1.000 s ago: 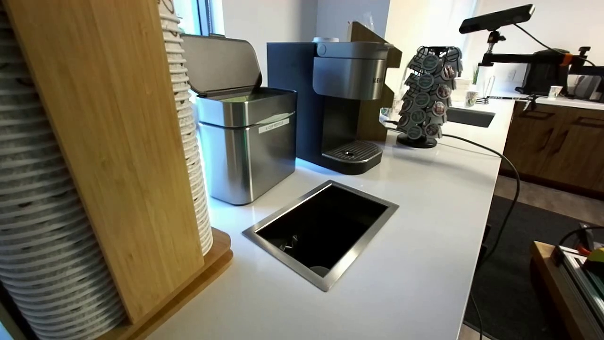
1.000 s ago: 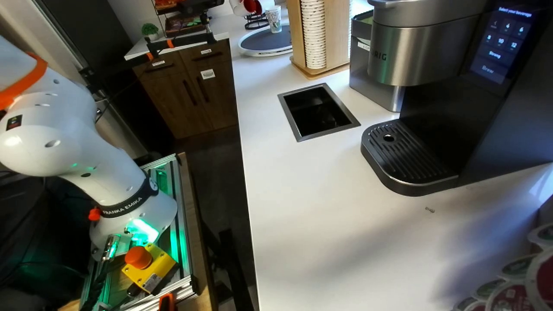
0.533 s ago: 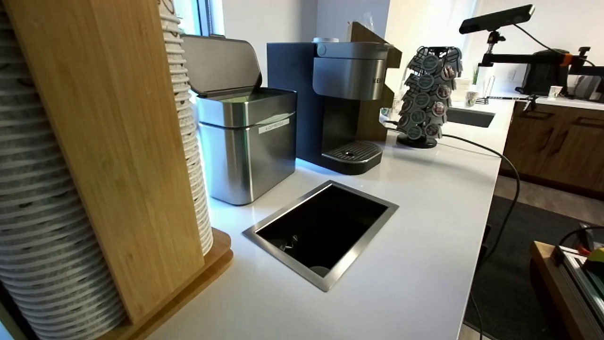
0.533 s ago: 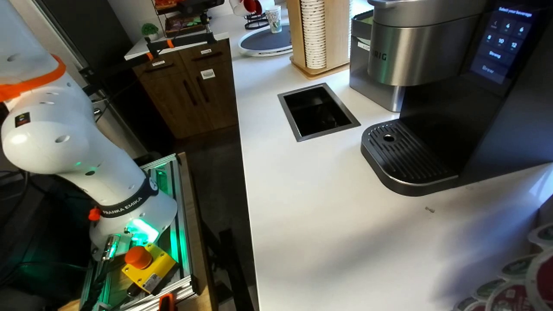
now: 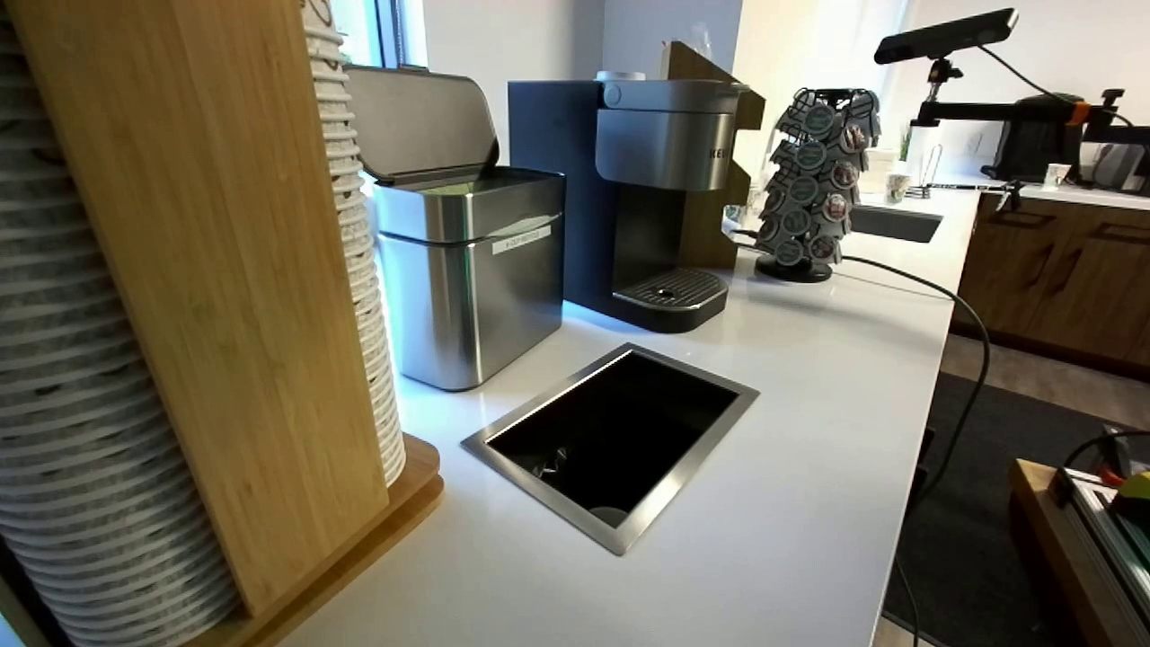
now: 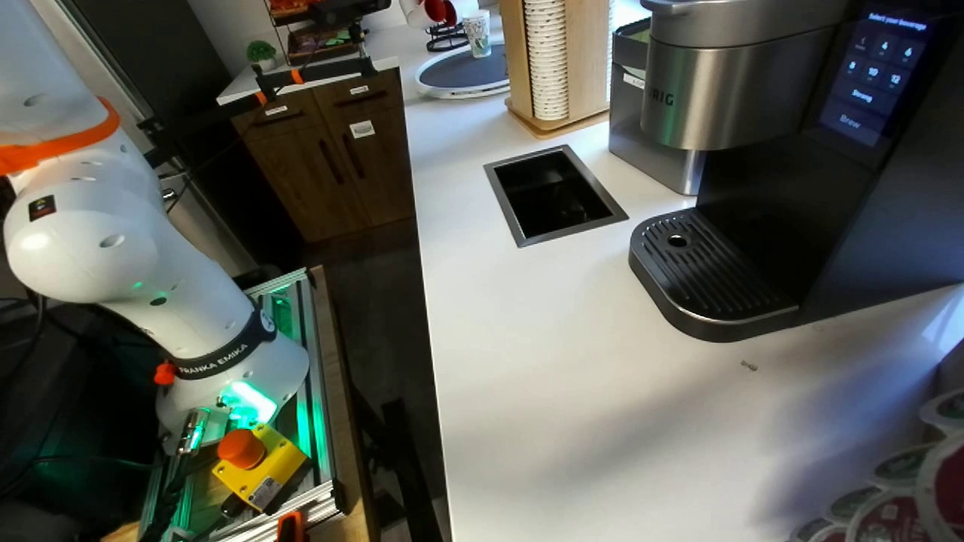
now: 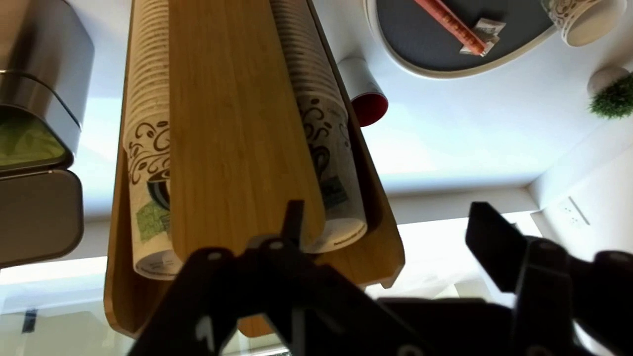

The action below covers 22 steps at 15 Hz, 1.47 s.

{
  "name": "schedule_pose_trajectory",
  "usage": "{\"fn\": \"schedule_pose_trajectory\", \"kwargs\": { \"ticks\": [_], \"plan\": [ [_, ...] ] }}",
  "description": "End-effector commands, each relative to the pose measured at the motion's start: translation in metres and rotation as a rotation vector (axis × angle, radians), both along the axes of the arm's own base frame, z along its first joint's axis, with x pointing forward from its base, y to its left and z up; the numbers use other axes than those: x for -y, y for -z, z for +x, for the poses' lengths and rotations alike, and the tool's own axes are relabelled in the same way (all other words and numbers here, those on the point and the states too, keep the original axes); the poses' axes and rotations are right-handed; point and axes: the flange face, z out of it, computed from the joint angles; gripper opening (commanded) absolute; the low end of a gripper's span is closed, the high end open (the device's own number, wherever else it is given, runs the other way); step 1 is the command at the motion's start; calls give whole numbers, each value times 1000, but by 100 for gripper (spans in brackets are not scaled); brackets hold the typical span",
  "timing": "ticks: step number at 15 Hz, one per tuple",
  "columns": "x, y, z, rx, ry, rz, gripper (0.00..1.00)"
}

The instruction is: Rotate the coffee cup holder.

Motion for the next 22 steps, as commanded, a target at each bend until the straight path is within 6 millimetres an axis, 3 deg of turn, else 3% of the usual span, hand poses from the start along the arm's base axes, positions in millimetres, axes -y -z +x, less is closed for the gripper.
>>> {"fn": "schedule_pose_trajectory", "kwargs": {
  "ticks": [1, 8, 22],
  "plan": [
    [2, 12, 12, 19, -18, -24, 50],
    [3, 11, 25, 70, -53, 0, 1],
    [3, 33, 45, 86, -39, 19, 0]
  ]
}}
